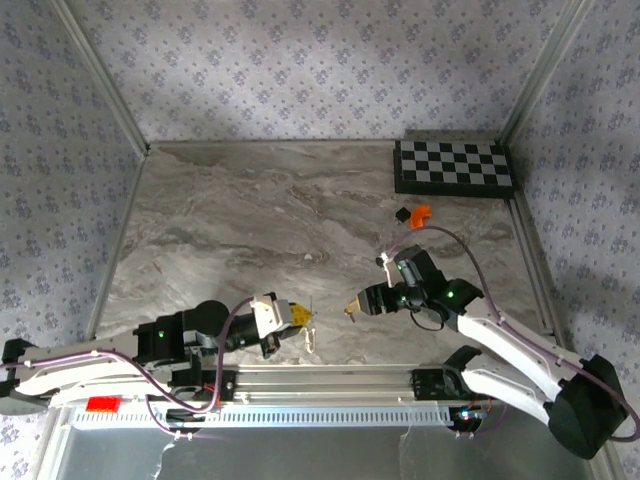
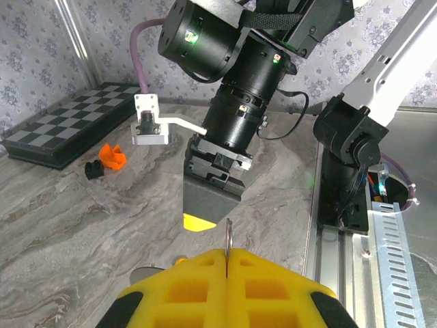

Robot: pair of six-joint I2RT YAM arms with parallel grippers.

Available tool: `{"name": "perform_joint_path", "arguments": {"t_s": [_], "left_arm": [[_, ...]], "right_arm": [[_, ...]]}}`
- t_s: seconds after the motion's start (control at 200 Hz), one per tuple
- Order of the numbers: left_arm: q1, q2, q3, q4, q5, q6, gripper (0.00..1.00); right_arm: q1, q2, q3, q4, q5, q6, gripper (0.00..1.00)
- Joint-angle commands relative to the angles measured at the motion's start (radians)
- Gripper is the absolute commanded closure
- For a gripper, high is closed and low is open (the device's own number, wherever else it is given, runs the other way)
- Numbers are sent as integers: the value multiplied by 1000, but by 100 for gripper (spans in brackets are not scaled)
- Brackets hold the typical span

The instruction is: Put the keys on the keyring

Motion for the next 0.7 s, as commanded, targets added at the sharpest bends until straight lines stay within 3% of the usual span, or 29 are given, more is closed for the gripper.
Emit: {"name": "perform_joint_path", "arguments": {"t_s": [0.0, 0.695], "left_arm": [[10, -25, -10, 49, -15, -23, 100], [49, -66, -61, 70, 17, -34, 100]], "right_arm": [[-4, 43, -15, 49, -37, 24, 29], [54, 344, -23, 258, -74, 72, 49]]}}
